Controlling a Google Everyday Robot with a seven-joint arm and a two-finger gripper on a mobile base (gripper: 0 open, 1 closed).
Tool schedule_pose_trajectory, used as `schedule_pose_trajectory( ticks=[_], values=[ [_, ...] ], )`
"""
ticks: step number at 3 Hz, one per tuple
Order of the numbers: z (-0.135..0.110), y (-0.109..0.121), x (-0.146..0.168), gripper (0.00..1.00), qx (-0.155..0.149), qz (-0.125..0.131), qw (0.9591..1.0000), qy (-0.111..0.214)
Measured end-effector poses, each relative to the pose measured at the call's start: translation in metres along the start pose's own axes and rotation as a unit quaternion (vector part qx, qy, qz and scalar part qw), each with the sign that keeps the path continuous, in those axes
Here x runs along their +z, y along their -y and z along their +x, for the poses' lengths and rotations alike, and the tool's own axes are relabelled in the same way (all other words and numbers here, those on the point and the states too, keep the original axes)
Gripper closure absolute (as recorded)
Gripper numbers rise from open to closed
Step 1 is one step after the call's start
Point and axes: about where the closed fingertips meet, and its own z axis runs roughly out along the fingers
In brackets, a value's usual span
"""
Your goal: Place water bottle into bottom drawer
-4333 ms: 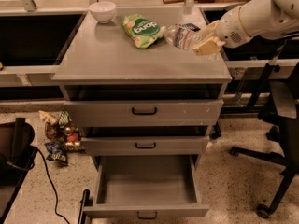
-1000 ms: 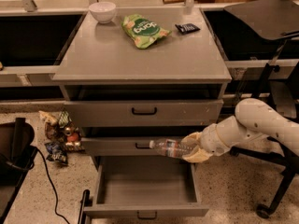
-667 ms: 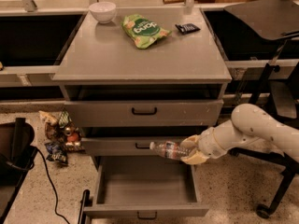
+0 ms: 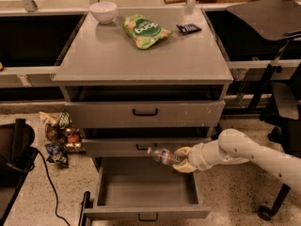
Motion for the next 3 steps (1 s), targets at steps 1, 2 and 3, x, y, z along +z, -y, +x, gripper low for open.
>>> schedule_pose_trajectory(
  ticks=[1,2,3],
  values=[
    [0.025,0.016,0.044,1.0,0.01,0.01,0.9995,0.027],
    [0.044,0.019,0.078,1.0,0.027,0.004,0.9986,0.045],
    [0.044,0.019,0.078,1.0,0.027,0.004,0.9986,0.045]
  ],
)
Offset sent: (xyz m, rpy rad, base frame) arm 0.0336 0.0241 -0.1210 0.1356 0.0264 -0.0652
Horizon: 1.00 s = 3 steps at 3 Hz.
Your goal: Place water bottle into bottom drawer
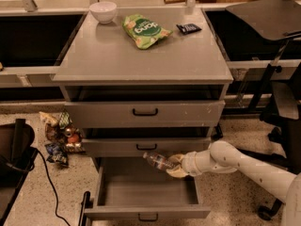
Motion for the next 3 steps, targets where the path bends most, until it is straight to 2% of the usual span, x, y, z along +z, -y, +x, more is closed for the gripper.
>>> schedule_pose_trajectory(
  ticks=[1,2,3],
  values=[
    [0.02,-0.005,0.019,1.0,0.008,-0.006,0.9999,-0.006],
    [0.06,-0.015,0.046,1.0,0.035,0.002,0.9994,0.007],
    [0.103,-0.025,0.078,0.96,0.075,0.001,0.9971,0.008]
  ],
)
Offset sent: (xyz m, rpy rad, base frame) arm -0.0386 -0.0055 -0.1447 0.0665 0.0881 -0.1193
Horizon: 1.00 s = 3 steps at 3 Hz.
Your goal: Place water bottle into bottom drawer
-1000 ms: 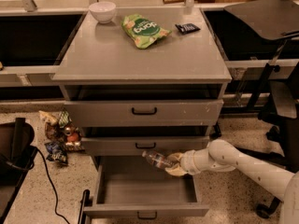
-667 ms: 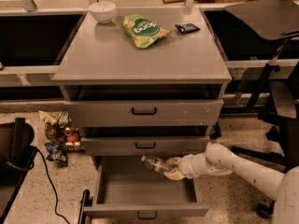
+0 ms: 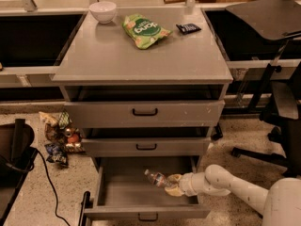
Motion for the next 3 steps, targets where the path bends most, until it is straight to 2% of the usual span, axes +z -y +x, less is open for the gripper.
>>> schedule_pose_trajectory(
  ticks=[1,3],
  values=[
    [0.033,0.003,0.022,0.77,0.033,0.001,0.9994,-0.01],
    [0.057,0.02,0.031,0.31,0.052,0.011,0.9984,-0.022]
  ],
)
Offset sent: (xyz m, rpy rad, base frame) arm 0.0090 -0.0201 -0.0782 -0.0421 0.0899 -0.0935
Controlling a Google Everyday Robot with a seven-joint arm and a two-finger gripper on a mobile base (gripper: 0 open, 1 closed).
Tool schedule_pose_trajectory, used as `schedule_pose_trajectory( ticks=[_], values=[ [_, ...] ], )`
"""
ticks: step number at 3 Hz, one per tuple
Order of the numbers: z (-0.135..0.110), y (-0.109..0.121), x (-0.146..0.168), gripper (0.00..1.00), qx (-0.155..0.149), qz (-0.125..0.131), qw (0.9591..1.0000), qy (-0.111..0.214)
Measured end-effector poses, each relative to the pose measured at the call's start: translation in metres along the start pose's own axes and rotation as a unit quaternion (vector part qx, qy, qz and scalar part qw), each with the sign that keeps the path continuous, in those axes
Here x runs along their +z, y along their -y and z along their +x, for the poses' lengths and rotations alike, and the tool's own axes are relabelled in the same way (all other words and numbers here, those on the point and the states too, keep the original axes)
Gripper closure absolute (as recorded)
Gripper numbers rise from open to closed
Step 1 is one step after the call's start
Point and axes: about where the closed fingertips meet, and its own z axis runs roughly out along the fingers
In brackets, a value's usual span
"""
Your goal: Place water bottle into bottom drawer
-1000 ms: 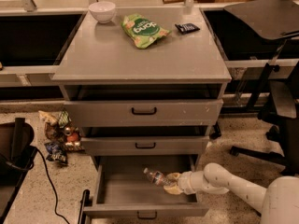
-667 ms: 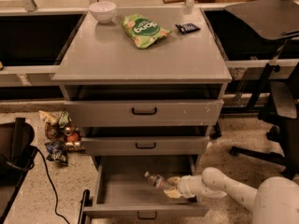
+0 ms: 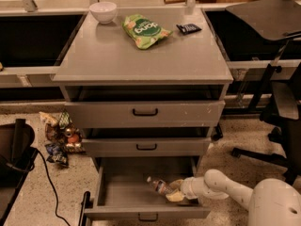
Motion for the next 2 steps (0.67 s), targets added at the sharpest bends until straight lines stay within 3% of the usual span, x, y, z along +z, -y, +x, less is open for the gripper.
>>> schedule_pose_trajectory(
  ticks=[1,2],
  values=[
    [0.0,0.0,0.0,0.07,0.0,0.001,1.0,0.0],
    [-0.01,0.003,-0.03,0.0,-0.016,0.022,0.9994,0.019]
  ],
)
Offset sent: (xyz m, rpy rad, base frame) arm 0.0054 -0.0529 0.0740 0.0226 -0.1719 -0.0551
